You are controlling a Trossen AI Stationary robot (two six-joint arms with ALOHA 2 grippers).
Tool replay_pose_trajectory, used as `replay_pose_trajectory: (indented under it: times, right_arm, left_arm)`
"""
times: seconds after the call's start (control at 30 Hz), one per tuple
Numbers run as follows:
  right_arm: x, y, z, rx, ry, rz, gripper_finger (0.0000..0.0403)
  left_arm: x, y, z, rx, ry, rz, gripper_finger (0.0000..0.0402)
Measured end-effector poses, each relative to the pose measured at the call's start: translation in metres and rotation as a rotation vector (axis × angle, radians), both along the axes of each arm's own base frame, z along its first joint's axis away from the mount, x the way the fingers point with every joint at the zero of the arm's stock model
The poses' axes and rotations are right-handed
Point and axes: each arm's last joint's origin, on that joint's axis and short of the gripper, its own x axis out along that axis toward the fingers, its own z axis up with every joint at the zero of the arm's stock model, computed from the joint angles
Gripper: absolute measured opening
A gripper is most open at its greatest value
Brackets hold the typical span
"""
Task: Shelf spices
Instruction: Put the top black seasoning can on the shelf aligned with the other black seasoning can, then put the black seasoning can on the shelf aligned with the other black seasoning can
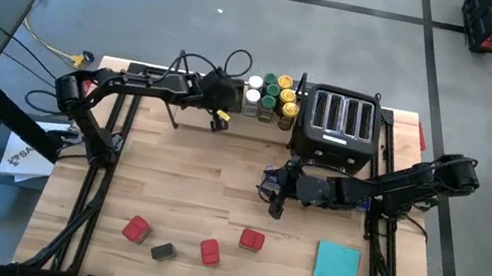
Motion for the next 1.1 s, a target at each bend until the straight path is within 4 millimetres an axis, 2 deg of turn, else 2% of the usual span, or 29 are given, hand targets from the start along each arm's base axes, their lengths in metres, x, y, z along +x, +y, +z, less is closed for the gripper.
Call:
replay_pose_trajectory:
  times: [0.47,0.57,0.67,0.77,0.93,1.1]
  right_arm:
    - [0.0,0.0,0.0,0.0,0.0,0.0,0.0231]
    - [0.0,0.0,0.0,0.0,0.0,0.0,0.0231]
    - [0.0,0.0,0.0,0.0,0.0,0.0,0.0231]
    - [0.0,0.0,0.0,0.0,-0.001,0.0,0.0231]
    - [0.0,0.0,0.0,0.0,-0.001,0.0,0.0231]
    - [0.001,0.0,0.002,-0.007,-0.025,0.005,0.0231]
  left_arm:
    - [0.001,0.008,0.004,0.032,-0.062,0.042,0.0001]
    - [0.001,-0.004,0.008,0.019,-0.042,0.03,0.0001]
    - [-0.001,-0.03,0.025,0.029,0.01,-0.01,0.0001]
    - [-0.009,-0.067,0.045,0.025,0.037,-0.03,0.0001]
    - [-0.031,-0.149,0.074,-0.123,-0.029,-0.118,0.0001]
    - [-0.059,-0.226,0.082,-0.382,-0.073,-0.111,0.0001]
